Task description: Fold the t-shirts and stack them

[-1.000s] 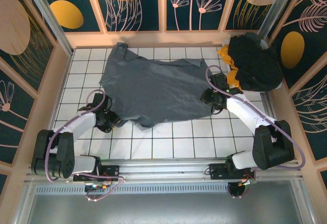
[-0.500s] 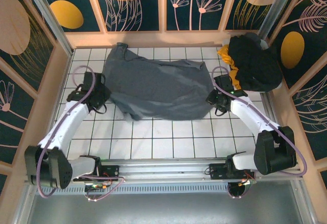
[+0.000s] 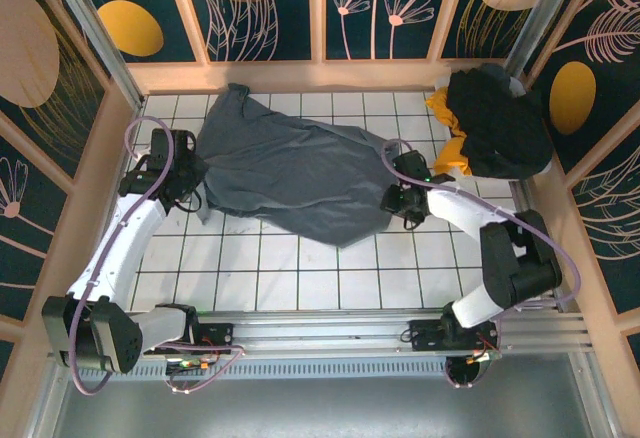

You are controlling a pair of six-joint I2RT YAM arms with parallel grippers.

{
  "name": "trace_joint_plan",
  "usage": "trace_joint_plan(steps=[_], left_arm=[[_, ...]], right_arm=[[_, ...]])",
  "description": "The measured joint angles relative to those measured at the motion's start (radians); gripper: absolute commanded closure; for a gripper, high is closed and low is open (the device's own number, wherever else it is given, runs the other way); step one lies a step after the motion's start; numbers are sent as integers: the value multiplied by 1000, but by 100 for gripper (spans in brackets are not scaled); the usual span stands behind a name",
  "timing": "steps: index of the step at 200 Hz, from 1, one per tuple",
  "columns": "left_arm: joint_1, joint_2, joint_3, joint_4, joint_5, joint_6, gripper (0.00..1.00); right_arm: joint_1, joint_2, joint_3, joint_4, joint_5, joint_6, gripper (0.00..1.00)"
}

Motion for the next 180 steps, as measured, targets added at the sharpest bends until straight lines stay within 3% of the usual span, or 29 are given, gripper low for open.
trace_joint_plan(steps=[50,64,83,95,125,180], left_arm=[[0,2,0,0,17,0,100],[0,2,0,0,17,0,100],[0,2,0,0,17,0,100],[0,2,0,-1,17,0,100],[0,2,1,-2,13,4,100],[0,1,13,-24,-10,15,100]], right_arm=[[35,74,-3,15,-35,6,56],[39,98,0,21,-31,8,68],[36,114,21,0,-17,7,92],[40,124,38,3,-14,9,100],[79,75,47,-16,32,28,100],[138,-203,107,-193,77,29,100]])
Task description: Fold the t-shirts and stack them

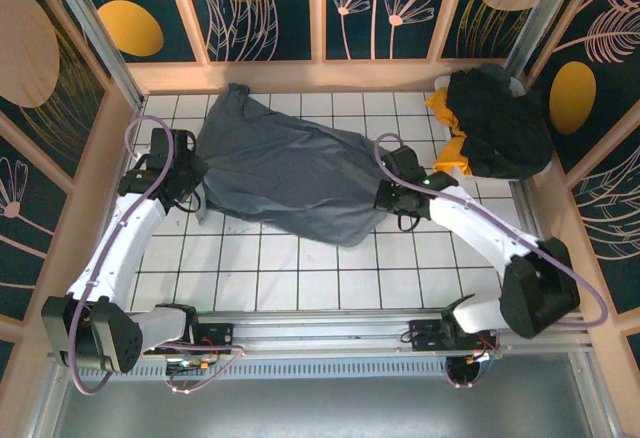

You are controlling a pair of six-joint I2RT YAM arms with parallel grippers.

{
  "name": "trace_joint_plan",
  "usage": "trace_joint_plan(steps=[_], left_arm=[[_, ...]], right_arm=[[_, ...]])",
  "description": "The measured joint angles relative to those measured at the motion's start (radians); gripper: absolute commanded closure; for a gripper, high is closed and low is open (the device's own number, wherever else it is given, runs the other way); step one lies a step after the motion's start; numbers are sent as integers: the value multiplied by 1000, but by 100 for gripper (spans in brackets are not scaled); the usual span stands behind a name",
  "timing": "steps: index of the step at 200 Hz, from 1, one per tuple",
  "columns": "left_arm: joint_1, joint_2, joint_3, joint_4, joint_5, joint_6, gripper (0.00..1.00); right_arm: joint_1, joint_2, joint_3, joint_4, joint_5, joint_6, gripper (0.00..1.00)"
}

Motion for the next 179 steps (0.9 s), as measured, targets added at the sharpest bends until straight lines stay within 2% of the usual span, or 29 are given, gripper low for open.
trace_joint_plan(steps=[29,55,74,108,128,147,158,179], left_arm=[[0,0,11,-4,-2,1,100],[0,1,14,-3,-5,1,100],[0,10,14,-3,-12,8,100],[0,29,14,-3,-42,31,100],[0,30,14,-3,-53,42,100],[0,30,14,-3,-55,51,100],[0,30,14,-3,-56,54,100],[0,30,14,-3,-55,60,100]], right_arm=[[-2,-82,51,-108,-6,-1,100],[-16,-53,79,-144,-25,-1,100],[-45,49,92,-131,-40,-4,100],[-92,367,191,-47,-51,-6,100],[-93,495,229,0,-56,-4,69],[-92,497,222,8,-31,11,48],[-90,446,189,20,4,35,42],[-72,261,72,20,66,64,40]])
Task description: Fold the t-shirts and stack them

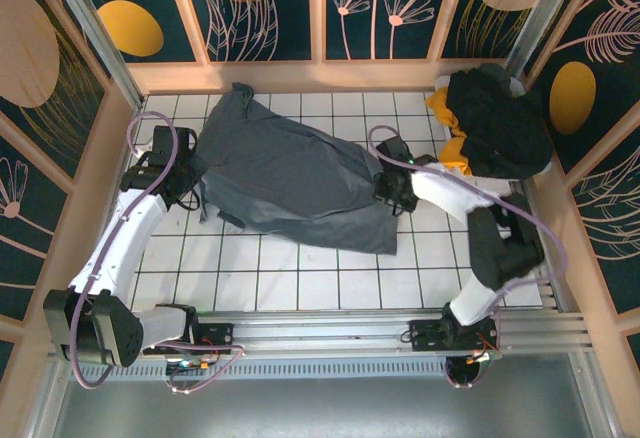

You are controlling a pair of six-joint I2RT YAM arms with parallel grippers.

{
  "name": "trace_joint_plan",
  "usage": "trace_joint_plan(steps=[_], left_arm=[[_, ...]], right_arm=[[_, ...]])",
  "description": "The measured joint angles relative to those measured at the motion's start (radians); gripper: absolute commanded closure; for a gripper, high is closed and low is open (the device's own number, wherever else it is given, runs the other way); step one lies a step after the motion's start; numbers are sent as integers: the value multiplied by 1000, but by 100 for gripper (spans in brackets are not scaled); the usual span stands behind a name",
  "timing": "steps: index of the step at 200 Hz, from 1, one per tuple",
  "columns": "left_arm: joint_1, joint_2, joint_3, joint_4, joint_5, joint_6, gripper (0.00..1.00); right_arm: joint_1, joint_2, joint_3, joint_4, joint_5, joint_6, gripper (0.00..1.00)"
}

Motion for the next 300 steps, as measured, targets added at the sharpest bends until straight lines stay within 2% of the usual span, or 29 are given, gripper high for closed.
trace_joint_plan(steps=[25,43,69,113,129,148,169,187,205,229,263,300], left_arm=[[0,0,0,0,2,0,100],[0,0,0,0,5,0,100],[0,0,0,1,11,0,100],[0,0,-8,2,24,-1,100],[0,0,-11,2,28,-1,100],[0,-1,-16,2,28,-1,100],[0,-3,-23,2,29,-2,100],[0,-4,-24,3,32,-5,100],[0,-4,-24,10,46,-10,100],[0,12,3,20,92,-11,100],[2,116,209,43,155,-24,100],[22,198,494,74,175,-47,100]], right_arm=[[79,-204,-129,-32,34,53,41],[172,-250,-198,-55,36,90,41],[270,-221,-247,-88,24,130,41],[301,-121,-272,-84,8,146,41],[296,-82,-272,-61,6,137,45],[287,-62,-265,-24,-2,126,58],[267,-58,-266,15,-19,126,85],[247,-66,-267,29,-21,119,100],[211,-80,-260,27,-19,112,100],[87,-105,-163,-3,-21,68,100],[-122,-118,184,-3,-29,-35,100],[-239,-108,523,37,-56,-127,100]])
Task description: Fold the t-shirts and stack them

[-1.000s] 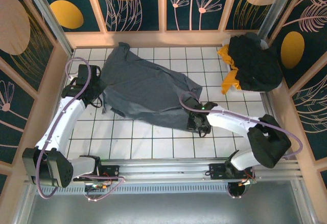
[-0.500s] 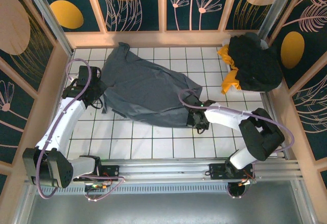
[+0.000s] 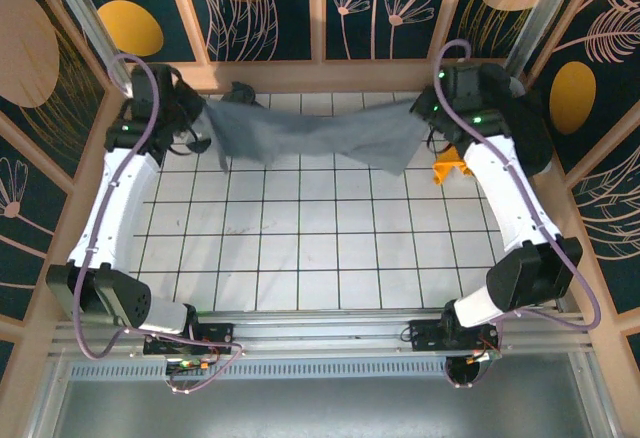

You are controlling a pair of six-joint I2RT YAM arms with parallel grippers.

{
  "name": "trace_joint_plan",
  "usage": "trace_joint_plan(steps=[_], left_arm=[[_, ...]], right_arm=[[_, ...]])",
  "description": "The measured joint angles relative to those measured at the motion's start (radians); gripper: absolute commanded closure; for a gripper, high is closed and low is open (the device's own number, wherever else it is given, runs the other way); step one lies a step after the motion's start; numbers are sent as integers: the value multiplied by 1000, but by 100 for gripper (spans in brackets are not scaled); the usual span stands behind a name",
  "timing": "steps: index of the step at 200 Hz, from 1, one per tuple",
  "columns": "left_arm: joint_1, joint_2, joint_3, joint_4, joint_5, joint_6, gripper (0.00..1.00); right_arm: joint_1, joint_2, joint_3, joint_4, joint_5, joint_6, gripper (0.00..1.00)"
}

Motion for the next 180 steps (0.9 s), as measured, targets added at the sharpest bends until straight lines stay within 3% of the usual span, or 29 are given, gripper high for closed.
trace_joint_plan(steps=[45,84,119,145,180], left_arm=[[14,-67,103,45,0,-10,100],[14,-281,-6,83,-8,-9,100],[14,-414,-14,85,-19,-9,100],[14,-325,106,84,-7,-14,100],[28,-46,255,87,60,-17,100]], right_arm=[[-67,-84,-5,94,-73,-52,100],[-69,-370,-224,183,-130,-70,100],[-70,-547,-285,227,-165,-66,100],[-76,-523,-264,269,-197,-58,100],[-99,-293,-193,335,-258,-36,100]])
